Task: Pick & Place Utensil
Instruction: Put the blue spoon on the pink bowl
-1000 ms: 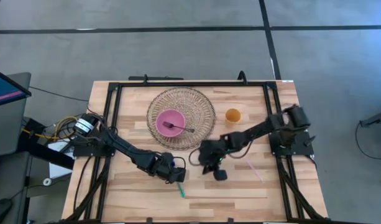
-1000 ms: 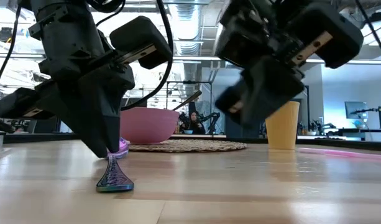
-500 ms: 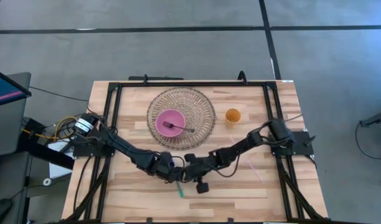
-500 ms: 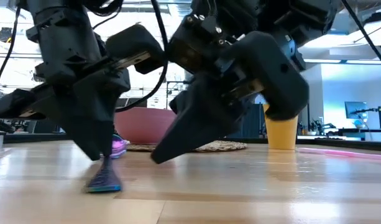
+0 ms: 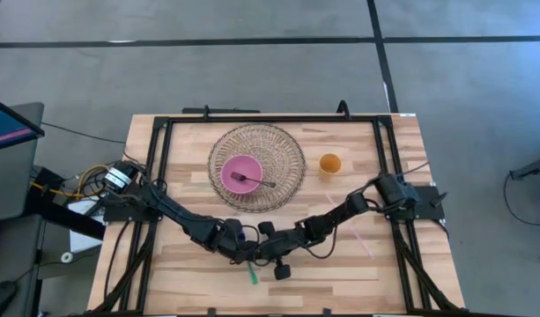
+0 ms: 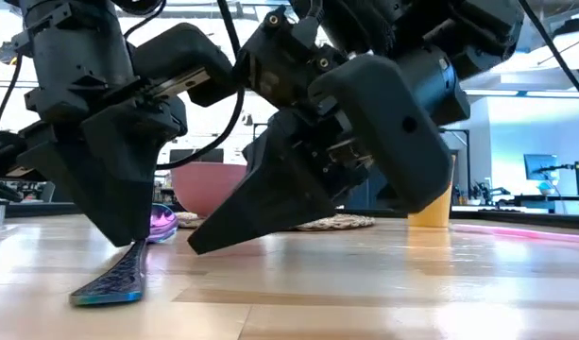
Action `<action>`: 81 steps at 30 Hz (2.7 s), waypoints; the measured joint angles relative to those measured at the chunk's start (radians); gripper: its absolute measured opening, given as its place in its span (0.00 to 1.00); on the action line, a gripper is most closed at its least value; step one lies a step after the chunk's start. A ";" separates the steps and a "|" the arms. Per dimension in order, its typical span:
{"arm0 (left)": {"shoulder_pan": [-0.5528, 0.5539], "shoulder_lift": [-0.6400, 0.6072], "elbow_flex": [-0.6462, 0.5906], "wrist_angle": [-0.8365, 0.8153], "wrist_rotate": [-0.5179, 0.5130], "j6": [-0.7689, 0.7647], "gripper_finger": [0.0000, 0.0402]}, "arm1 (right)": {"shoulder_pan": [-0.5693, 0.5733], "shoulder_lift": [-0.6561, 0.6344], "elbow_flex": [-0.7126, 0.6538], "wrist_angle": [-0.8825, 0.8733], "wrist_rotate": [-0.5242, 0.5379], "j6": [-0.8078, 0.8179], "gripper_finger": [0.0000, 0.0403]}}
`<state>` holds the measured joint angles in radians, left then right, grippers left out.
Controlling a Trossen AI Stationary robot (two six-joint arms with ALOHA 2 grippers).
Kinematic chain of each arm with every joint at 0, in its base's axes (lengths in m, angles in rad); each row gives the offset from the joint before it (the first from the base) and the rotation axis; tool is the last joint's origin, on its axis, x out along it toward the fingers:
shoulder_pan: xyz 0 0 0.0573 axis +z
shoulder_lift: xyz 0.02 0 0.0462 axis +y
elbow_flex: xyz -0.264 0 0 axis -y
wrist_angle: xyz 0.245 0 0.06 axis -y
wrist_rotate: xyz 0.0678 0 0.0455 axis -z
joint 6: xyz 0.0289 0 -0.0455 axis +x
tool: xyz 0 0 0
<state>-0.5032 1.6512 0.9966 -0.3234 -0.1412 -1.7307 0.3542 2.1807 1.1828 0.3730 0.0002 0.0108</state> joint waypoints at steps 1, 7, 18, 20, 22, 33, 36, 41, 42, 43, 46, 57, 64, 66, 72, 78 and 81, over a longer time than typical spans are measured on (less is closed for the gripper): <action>-0.005 -0.006 0.000 0.001 -0.013 0.002 0.14 | 0.000 -0.012 0.000 -0.017 0.000 -0.013 0.00; -0.032 -0.045 0.010 0.036 -0.128 -0.007 0.14 | -0.006 -0.162 0.004 -0.184 -0.001 -0.077 0.00; -0.044 -0.013 0.007 0.048 -0.146 -0.033 0.14 | -0.143 -0.511 -0.196 -0.371 0.006 -0.055 0.00; -0.045 -0.013 0.007 0.047 -0.141 -0.042 0.14 | -0.183 -0.581 -0.263 -0.377 0.008 -0.030 0.00; -0.047 -0.013 0.007 0.047 -0.128 -0.052 0.14 | -0.219 -0.645 -0.320 -0.373 0.011 -0.011 0.00; -0.052 -0.013 0.007 0.020 -0.094 -0.092 0.14 | -0.312 -0.868 -0.485 -0.334 0.008 0.017 0.00; -0.051 -0.013 0.005 -0.015 -0.094 -0.092 0.14 | -0.311 -0.873 -0.488 -0.329 0.008 0.017 0.00; -0.049 -0.013 -0.024 -0.031 -0.094 -0.113 0.14 | -0.309 -0.857 -0.488 -0.320 0.008 0.017 0.00; -0.049 -0.013 -0.027 -0.029 -0.094 -0.114 0.14 | -0.309 -0.853 -0.488 -0.320 0.008 0.017 0.00; -0.049 -0.013 -0.027 -0.029 -0.095 -0.113 0.14 | -0.309 -0.850 -0.488 -0.314 0.007 0.017 0.00; -0.045 -0.013 -0.028 -0.017 -0.098 -0.110 0.14 | -0.309 -0.849 -0.488 -0.305 0.006 0.017 0.00; -0.039 -0.014 -0.027 0.010 -0.101 -0.087 0.14 | -0.309 -0.849 -0.488 -0.299 0.004 0.025 0.00; 0.018 -0.017 -0.027 -0.069 -0.085 -0.024 0.14 | -0.309 -0.849 -0.488 -0.285 0.000 0.025 0.00; 0.038 -0.019 -0.025 -0.099 -0.067 -0.005 0.14 | -0.308 -0.849 -0.488 -0.285 0.000 0.025 0.00; 0.078 -0.060 -0.029 -0.149 -0.041 0.096 0.14 | -0.297 -0.849 -0.488 -0.285 0.000 0.024 0.00; 0.085 -0.149 -0.030 -0.317 0.038 0.138 0.14 | -0.288 -0.849 -0.488 -0.283 0.000 0.016 0.00; 0.066 -0.188 -0.029 -0.241 -0.065 0.125 0.14 | -0.288 -0.849 -0.488 -0.284 0.000 0.016 0.00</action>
<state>-0.4374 1.4628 0.9674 -0.5645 -0.2059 -1.6061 0.0658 1.3315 0.6945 0.0889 0.0002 0.0273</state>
